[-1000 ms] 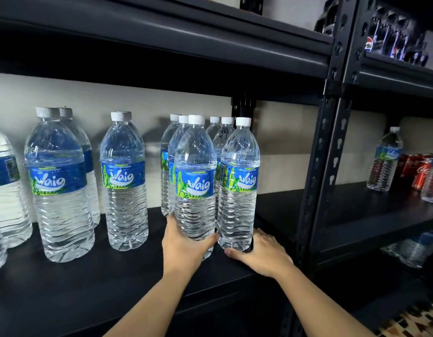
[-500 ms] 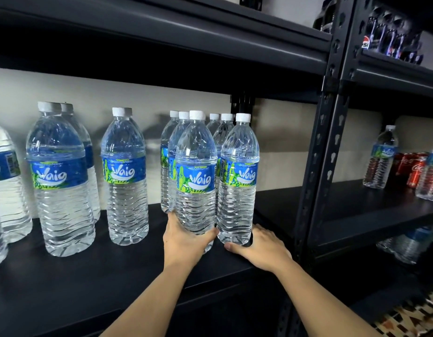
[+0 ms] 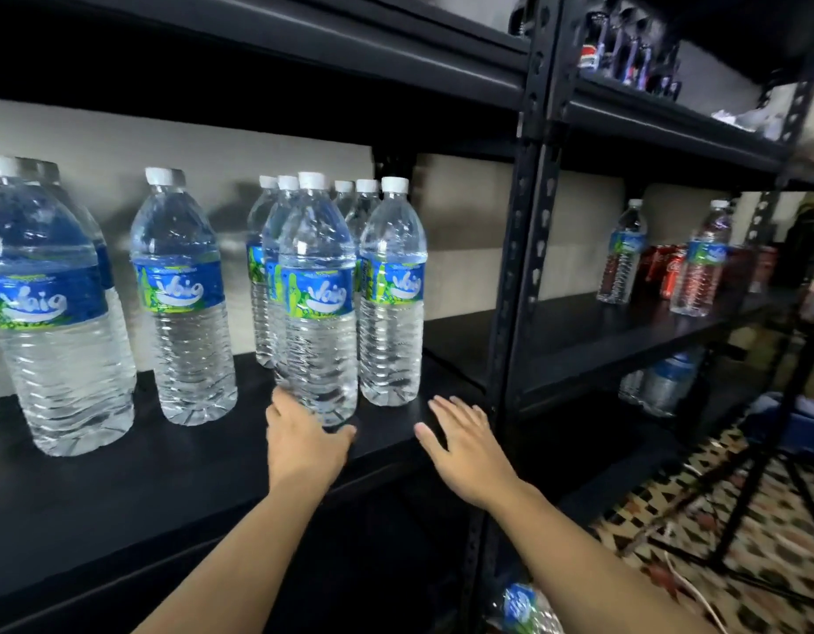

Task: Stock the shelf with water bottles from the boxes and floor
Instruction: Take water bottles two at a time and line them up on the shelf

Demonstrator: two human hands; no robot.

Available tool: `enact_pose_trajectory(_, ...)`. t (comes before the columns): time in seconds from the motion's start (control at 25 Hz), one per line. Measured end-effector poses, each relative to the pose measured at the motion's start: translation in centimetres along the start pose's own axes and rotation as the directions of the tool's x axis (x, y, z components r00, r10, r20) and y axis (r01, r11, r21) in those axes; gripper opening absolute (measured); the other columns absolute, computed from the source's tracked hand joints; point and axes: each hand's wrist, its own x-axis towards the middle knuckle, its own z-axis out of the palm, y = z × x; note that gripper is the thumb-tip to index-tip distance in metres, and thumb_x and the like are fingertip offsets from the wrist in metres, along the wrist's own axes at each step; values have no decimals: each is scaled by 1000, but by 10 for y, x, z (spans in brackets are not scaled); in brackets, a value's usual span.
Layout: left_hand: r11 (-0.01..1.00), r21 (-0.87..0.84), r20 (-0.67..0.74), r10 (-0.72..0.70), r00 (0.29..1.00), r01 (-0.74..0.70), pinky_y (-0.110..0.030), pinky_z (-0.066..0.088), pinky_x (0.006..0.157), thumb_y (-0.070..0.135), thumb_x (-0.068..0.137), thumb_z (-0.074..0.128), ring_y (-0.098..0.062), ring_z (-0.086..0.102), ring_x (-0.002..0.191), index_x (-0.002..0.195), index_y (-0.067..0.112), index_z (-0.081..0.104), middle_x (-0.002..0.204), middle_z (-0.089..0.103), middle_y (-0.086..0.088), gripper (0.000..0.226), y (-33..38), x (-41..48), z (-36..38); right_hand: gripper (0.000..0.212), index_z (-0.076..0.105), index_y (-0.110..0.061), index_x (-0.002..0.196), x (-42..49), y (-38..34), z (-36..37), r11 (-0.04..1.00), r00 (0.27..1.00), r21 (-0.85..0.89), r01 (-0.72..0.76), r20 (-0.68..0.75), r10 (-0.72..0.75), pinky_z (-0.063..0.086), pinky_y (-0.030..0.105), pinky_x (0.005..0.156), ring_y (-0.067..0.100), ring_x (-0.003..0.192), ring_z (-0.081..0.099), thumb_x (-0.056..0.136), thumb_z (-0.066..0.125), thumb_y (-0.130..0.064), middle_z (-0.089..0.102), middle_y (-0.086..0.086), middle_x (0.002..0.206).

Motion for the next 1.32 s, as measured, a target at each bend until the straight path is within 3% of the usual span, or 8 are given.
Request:
enact_pose_trajectory(0.08, 998, -15, -26, 58, 998, -58, -37, 35, 105, 12, 80, 74, -32, 43, 126, 140, 3, 32, 135, 43, -18, 74, 6, -28, -4, 69, 19, -25, 156, -32, 4, -11, 1000, 998, 7, 29, 61, -30, 18, 36, 120, 9, 150, 5, 98, 47, -47, 13, -11, 163)
enact_pose_trajectory(0.24, 968, -43, -18, 245, 969, -246, -35, 40, 97, 11, 84, 68, -25, 50, 115, 126, 7, 47, 119, 52, -9, 47, 13, -87, 7, 56, 33, -35, 147, -105, 27, -33, 990, 988, -28, -138, 65, 140, 39, 41, 104, 20, 135, 41, 95, 51, -44, 36, -9, 150)
enact_pose_trajectory(0.4, 905, -8, 267, 411, 872, -425, -37, 45, 101, 16, 84, 69, -19, 53, 114, 120, 13, 53, 114, 55, 0, 40, 16, -136, 57, 50, 42, -33, 140, -177, 81, -40, 922, 924, 104, -373, -46, 380, 44, 37, 98, 17, 122, 51, 92, 56, -40, 51, -8, 134)
enact_pose_trajectory(0.6, 940, -14, 479, 306, 823, -342, -28, 41, 98, 31, 88, 67, -15, 48, 122, 130, 16, 49, 128, 50, 3, 48, 20, -177, 135, 56, 44, -30, 138, -220, 163, -20, 710, 713, 205, -674, -72, 697, 48, 38, 100, 17, 117, 57, 86, 59, -43, 52, -5, 139)
enact_pose_trajectory(0.84, 968, 80, 629, 138, 765, -240, -30, 37, 105, 40, 86, 67, -15, 42, 132, 142, 17, 41, 140, 46, 3, 66, -21, -190, 221, 61, 36, -34, 137, -226, 250, 47, 460, 498, 241, -855, 128, 858, 56, 38, 87, 20, 105, 61, 85, 64, -50, 53, 4, 132)
enact_pose_trajectory(1.08, 898, 287, 827, -56, 560, -334, -40, 35, 112, 50, 84, 65, -19, 37, 137, 148, 25, 31, 151, 37, 3, 77, -110, -236, 276, 88, 23, -15, 152, -293, 293, 131, 204, 205, 32, -978, 277, 939, 39, 49, 109, 40, 135, 38, 82, 65, -49, 31, 24, 151)
enact_pose_trajectory(1.2, 844, 273, 912, -75, 403, -461, -37, 26, 117, 53, 87, 60, -16, 24, 145, 153, 27, 17, 158, 22, 8, 83, -146, -266, 293, 94, 17, -18, 155, -336, 312, 161, 163, 148, -35, -986, 272, 951, 30, 54, 115, 41, 141, 29, 84, 65, -55, 23, 24, 156)
enact_pose_trajectory(1.32, 779, 197, 971, -69, 230, -595, -37, 23, 118, 59, 83, 61, -14, 18, 146, 154, 28, 13, 160, 17, 9, 91, -172, -290, 314, 95, 12, -19, 157, -350, 333, 174, 174, 162, -22, -984, 270, 949, 25, 53, 117, 39, 145, 24, 86, 65, -53, 16, 21, 160)
